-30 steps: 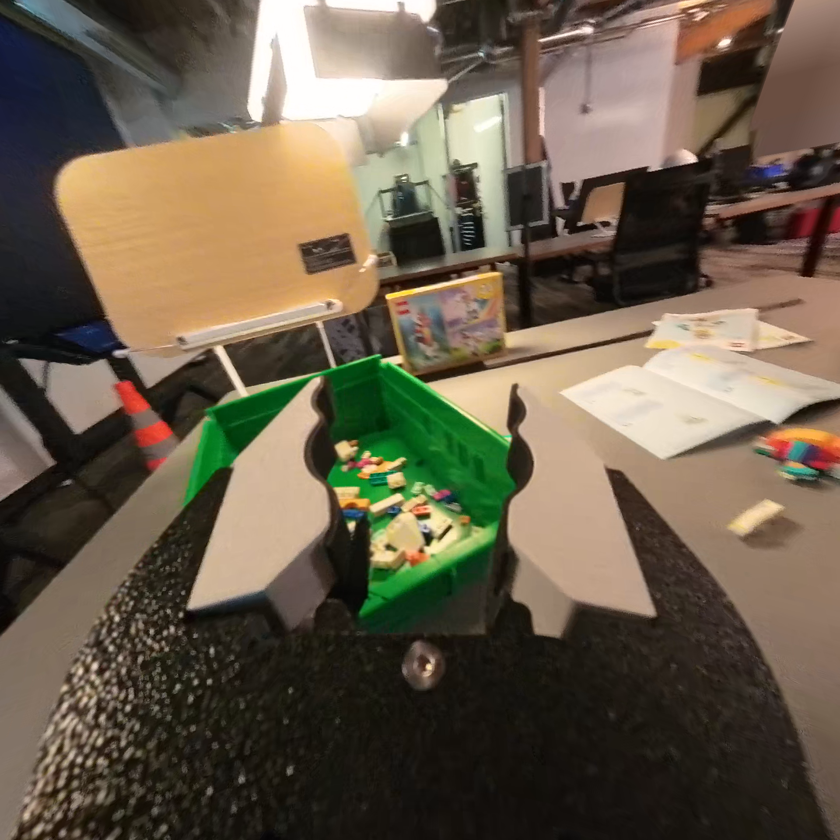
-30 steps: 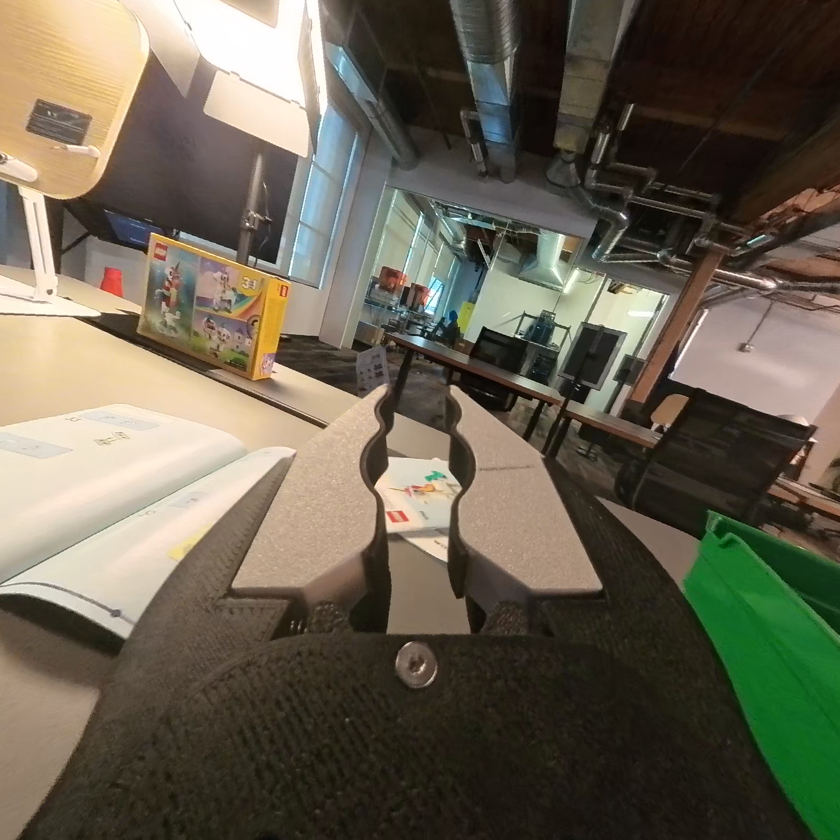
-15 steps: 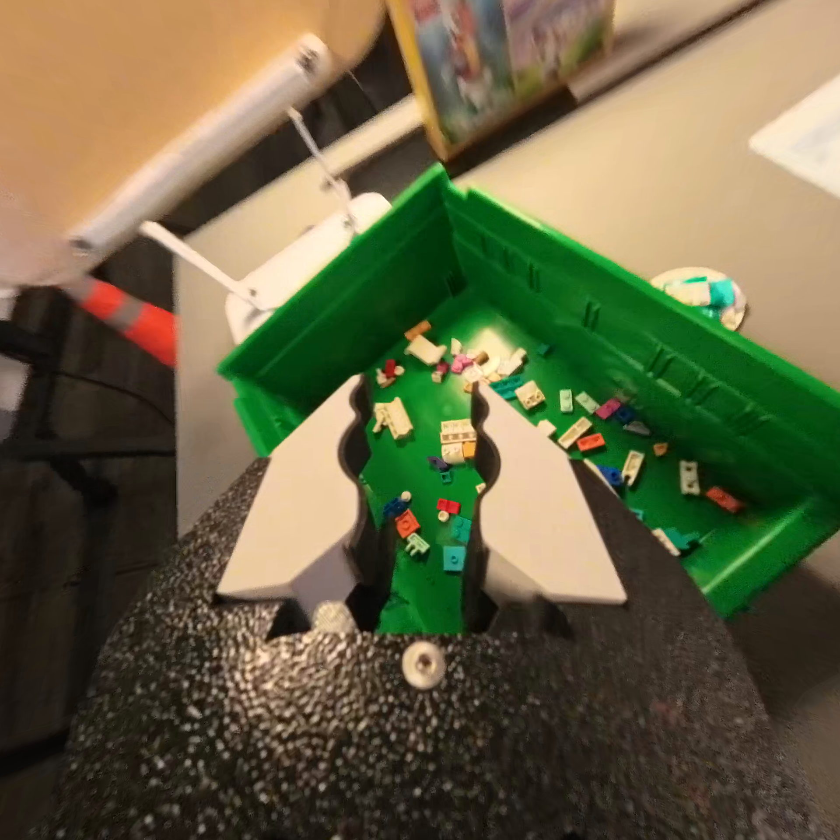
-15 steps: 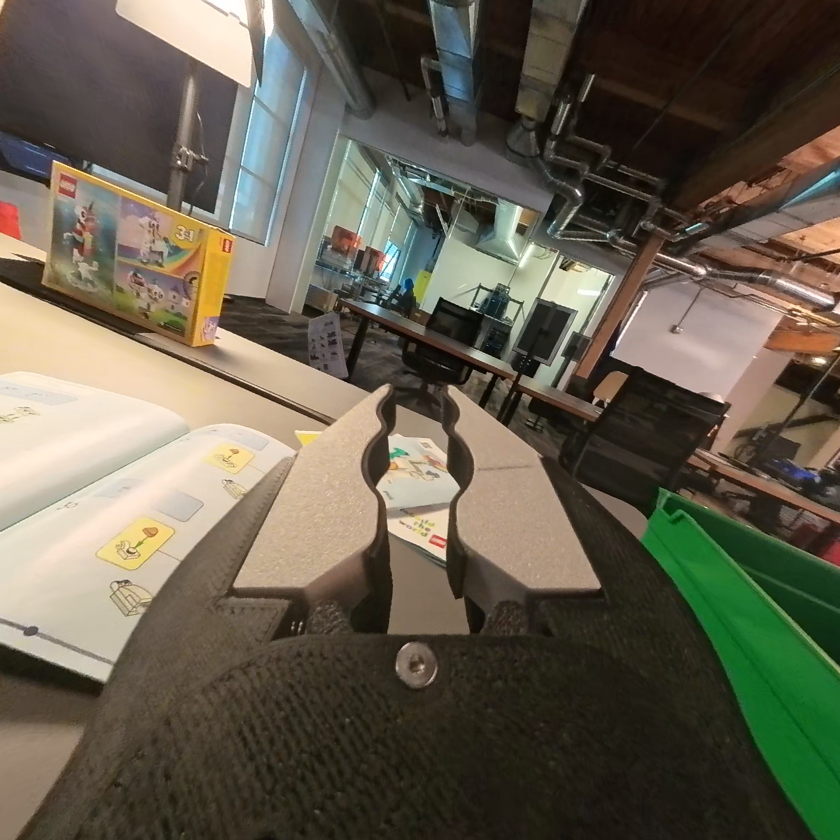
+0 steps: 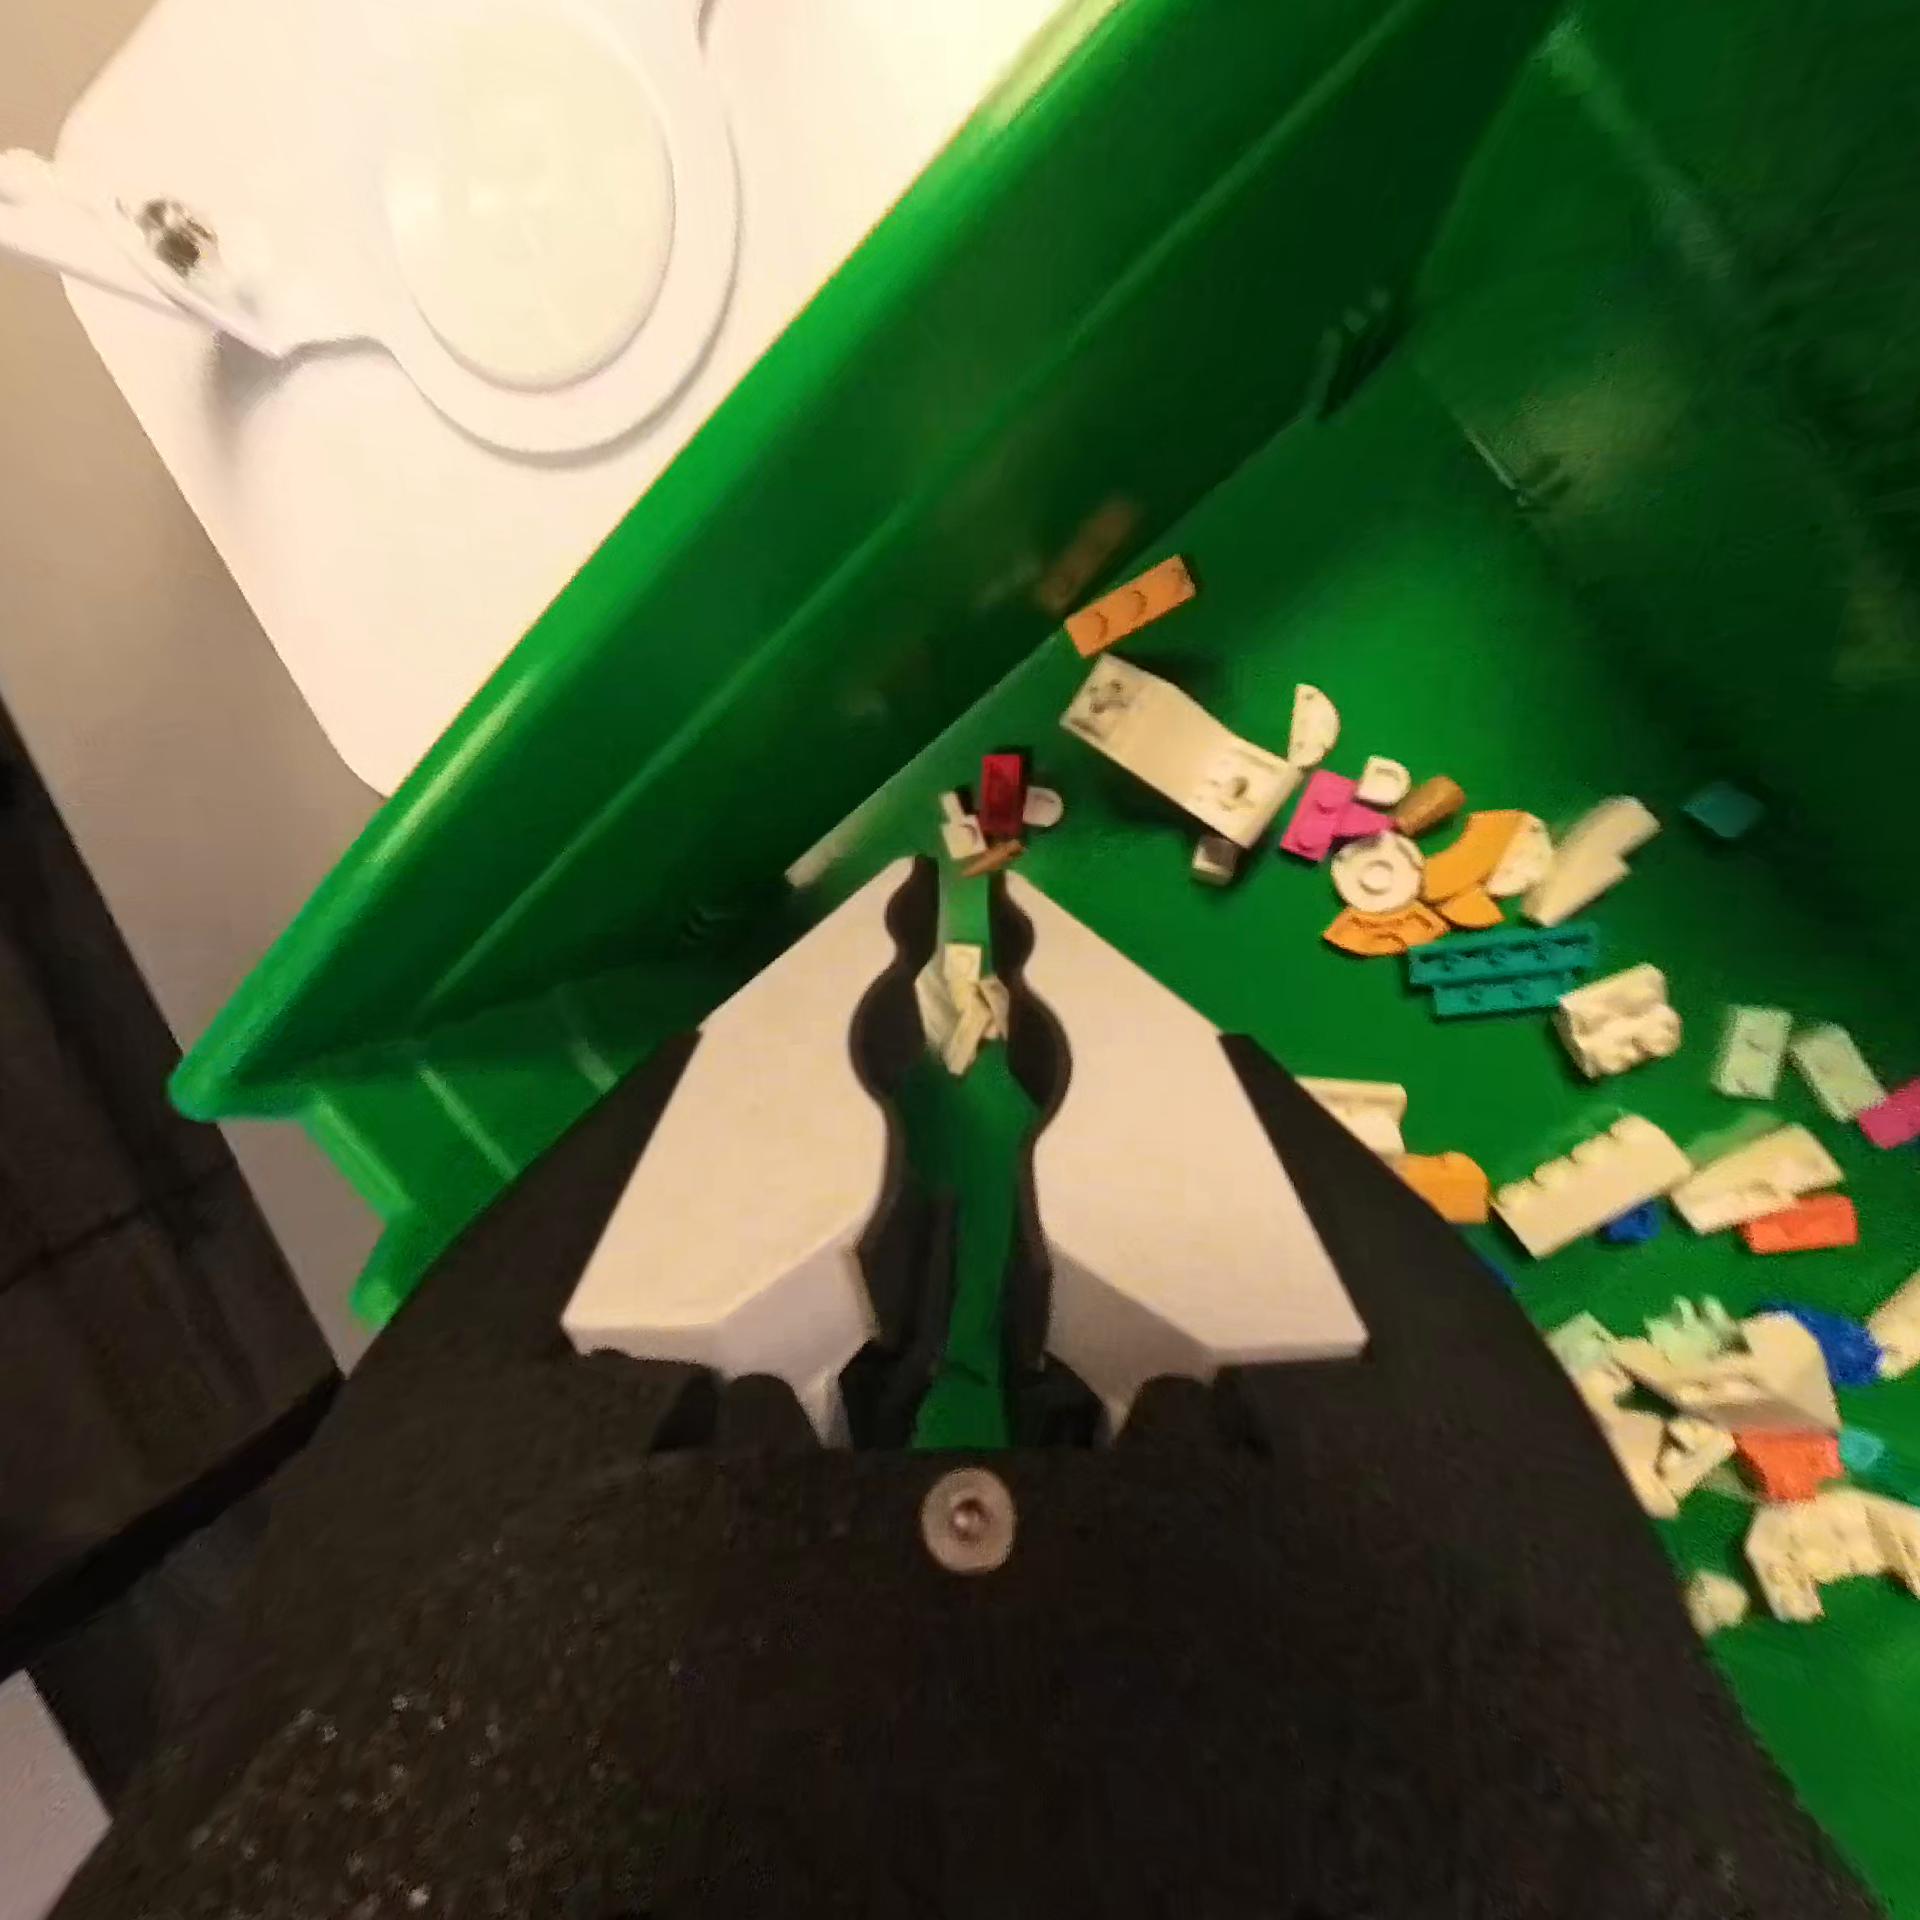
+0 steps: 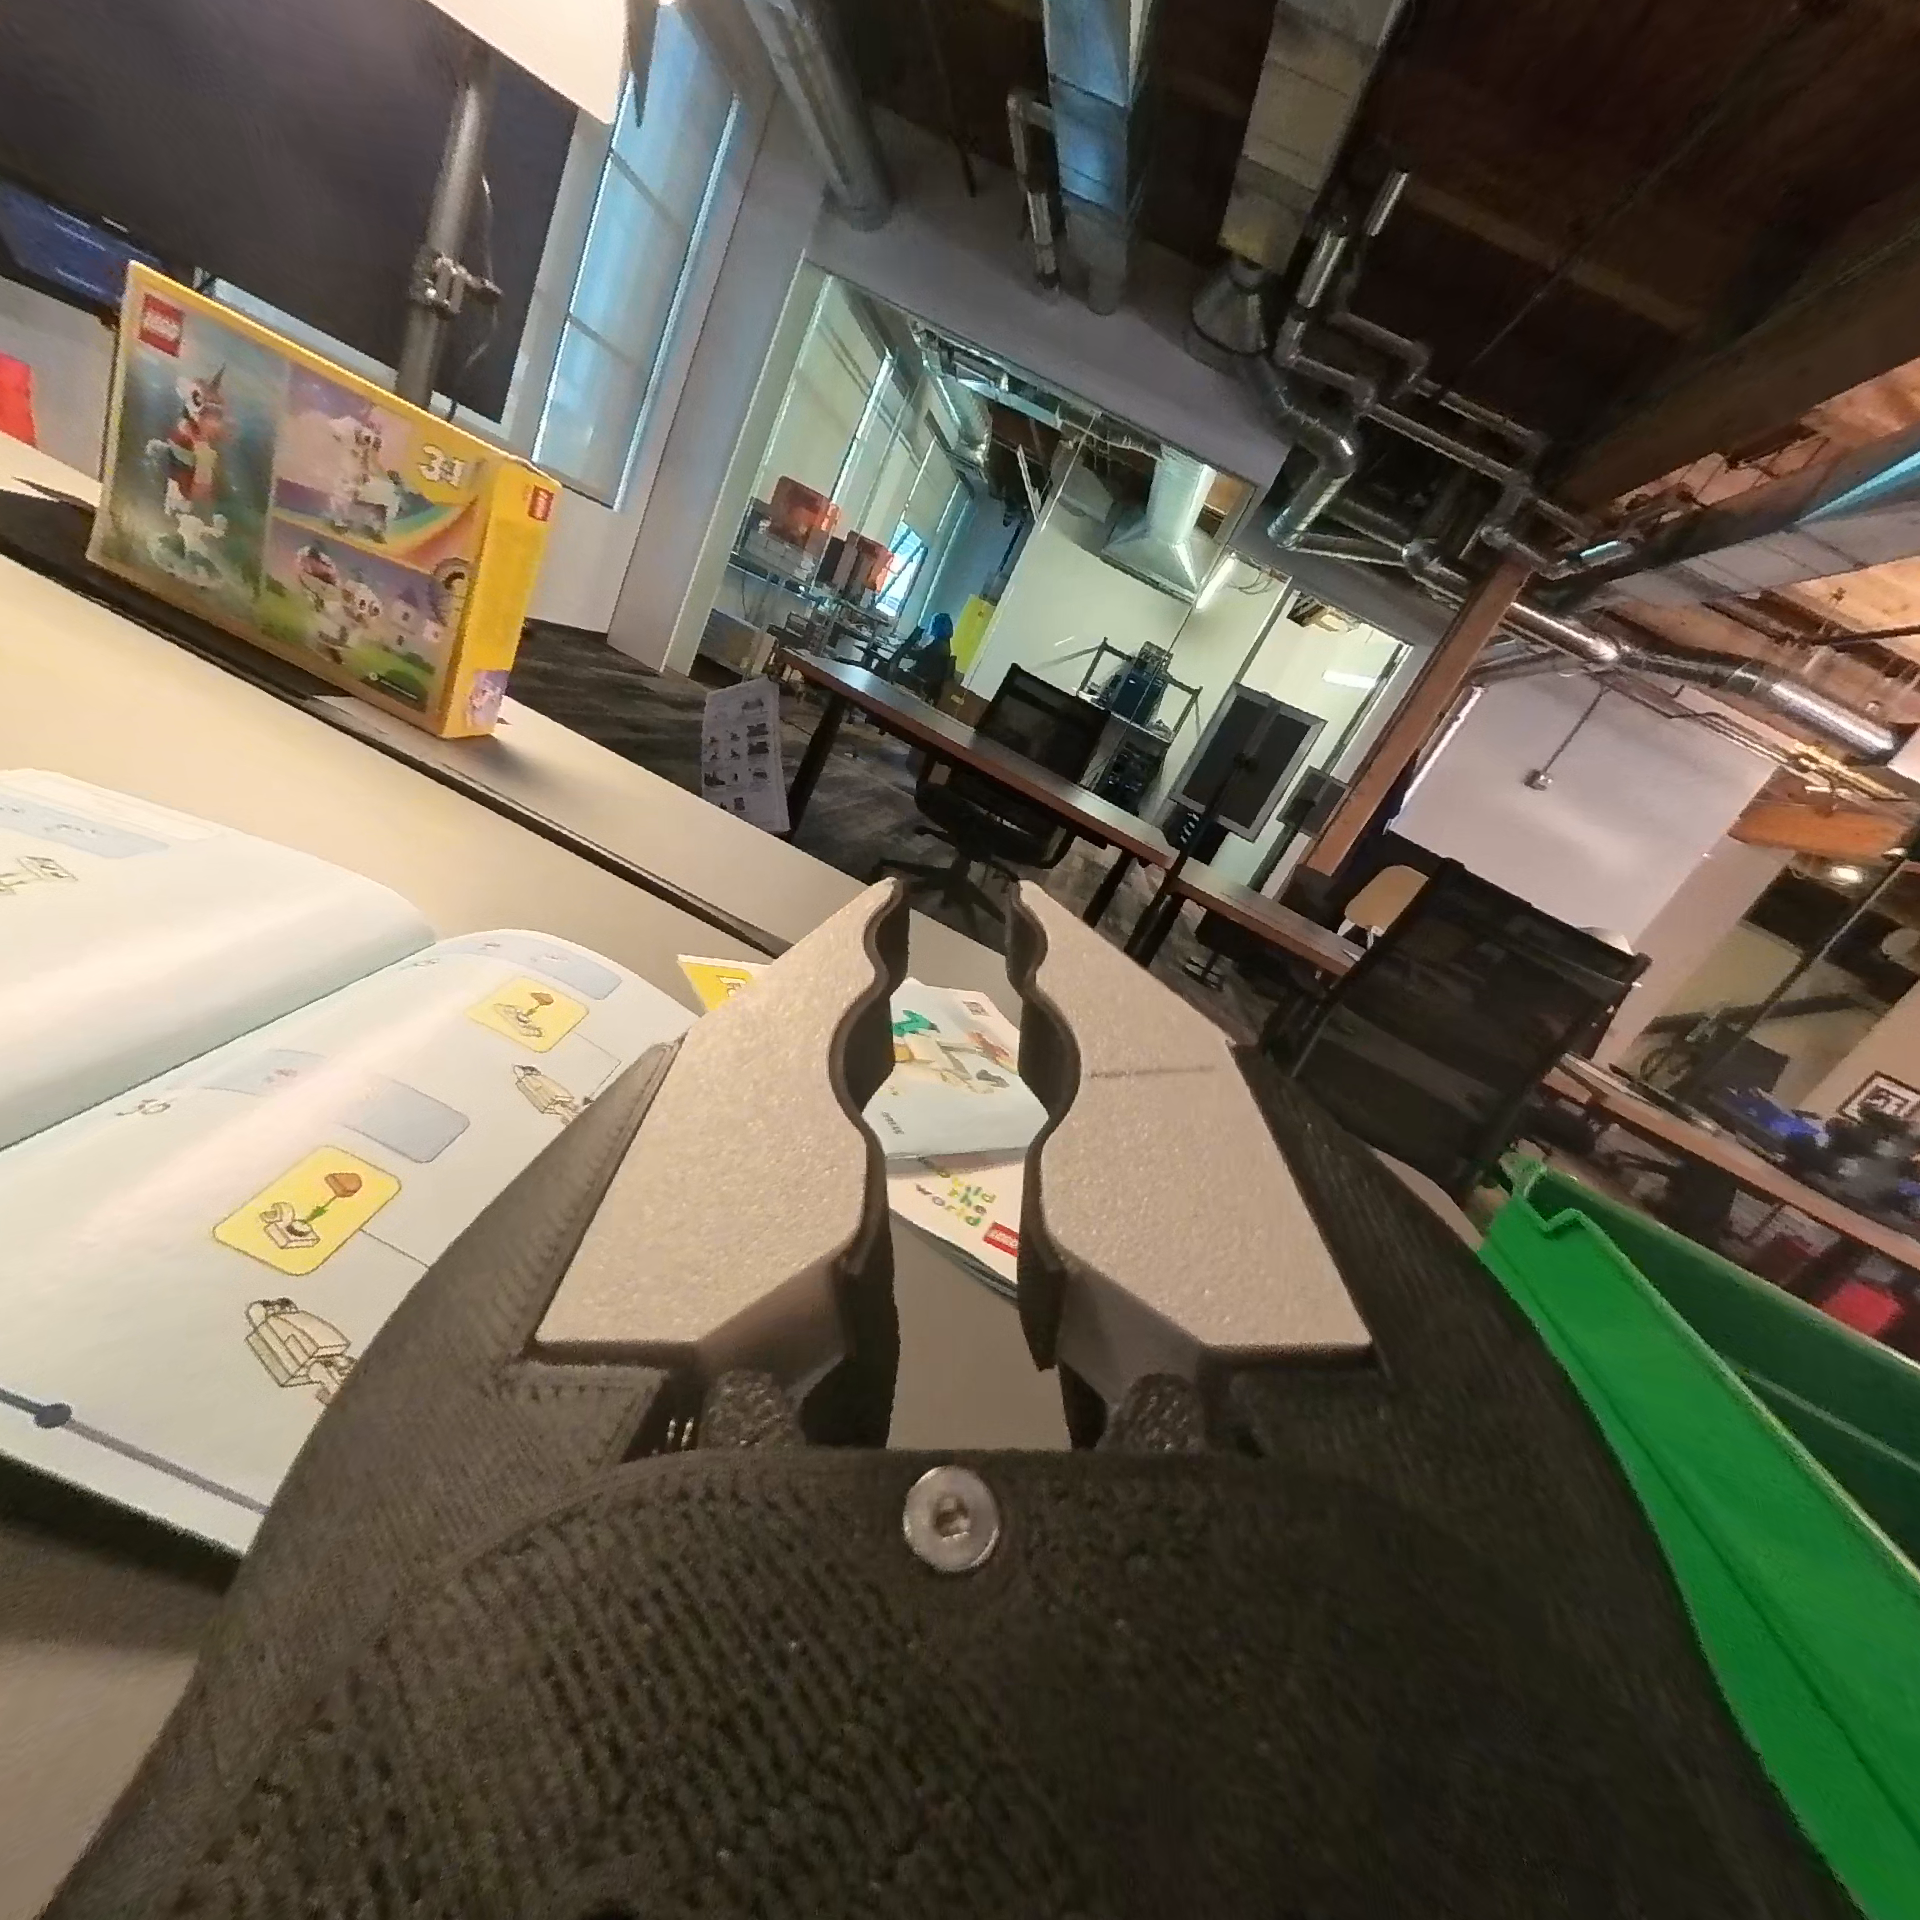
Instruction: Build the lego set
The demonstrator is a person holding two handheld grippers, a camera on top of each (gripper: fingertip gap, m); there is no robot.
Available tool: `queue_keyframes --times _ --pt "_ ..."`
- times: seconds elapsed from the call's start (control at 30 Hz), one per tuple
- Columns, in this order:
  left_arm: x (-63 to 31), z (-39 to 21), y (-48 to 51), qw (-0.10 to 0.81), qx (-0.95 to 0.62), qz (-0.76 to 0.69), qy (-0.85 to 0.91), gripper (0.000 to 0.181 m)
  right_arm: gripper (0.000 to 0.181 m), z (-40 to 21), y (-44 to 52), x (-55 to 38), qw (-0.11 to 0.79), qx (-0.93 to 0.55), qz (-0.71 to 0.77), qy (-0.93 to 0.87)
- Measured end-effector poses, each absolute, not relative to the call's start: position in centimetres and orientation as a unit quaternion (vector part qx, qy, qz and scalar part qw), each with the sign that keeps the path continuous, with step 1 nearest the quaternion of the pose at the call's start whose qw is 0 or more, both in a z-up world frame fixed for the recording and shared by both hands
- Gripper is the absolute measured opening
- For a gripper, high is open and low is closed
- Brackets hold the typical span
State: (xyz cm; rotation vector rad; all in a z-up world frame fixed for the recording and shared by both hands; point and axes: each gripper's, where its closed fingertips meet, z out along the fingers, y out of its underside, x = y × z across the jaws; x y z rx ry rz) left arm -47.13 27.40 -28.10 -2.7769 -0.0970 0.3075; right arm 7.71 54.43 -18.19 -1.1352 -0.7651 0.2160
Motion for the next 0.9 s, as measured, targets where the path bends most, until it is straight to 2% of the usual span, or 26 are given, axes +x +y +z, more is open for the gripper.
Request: queue_keyframes --times 0.03,0.17,0.47,0.9 --pt "-47.5 -28.5 27.6 0.170 -0.978 0.110 -0.044 0.006 0.016 -18.2 54.4 7.7 0.769 -0.522 0.100 -0.354" --pt "-48.1 -29.4 27.8 0.166 -0.978 0.111 -0.066 0.000 0.016 -18.2 54.3 7.6 0.769 -0.522 0.107 -0.354" --pt "-48.7 -30.3 28.7 0.169 -0.974 0.128 -0.077 0.001 0.015 -18.1 54.2 7.6 0.768 -0.522 0.129 -0.348" --pt "-47.0 -29.3 28.6 0.201 -0.971 0.056 -0.116 0.006 0.014 -18.0 54.4 8.0 0.765 -0.531 0.151 -0.332"
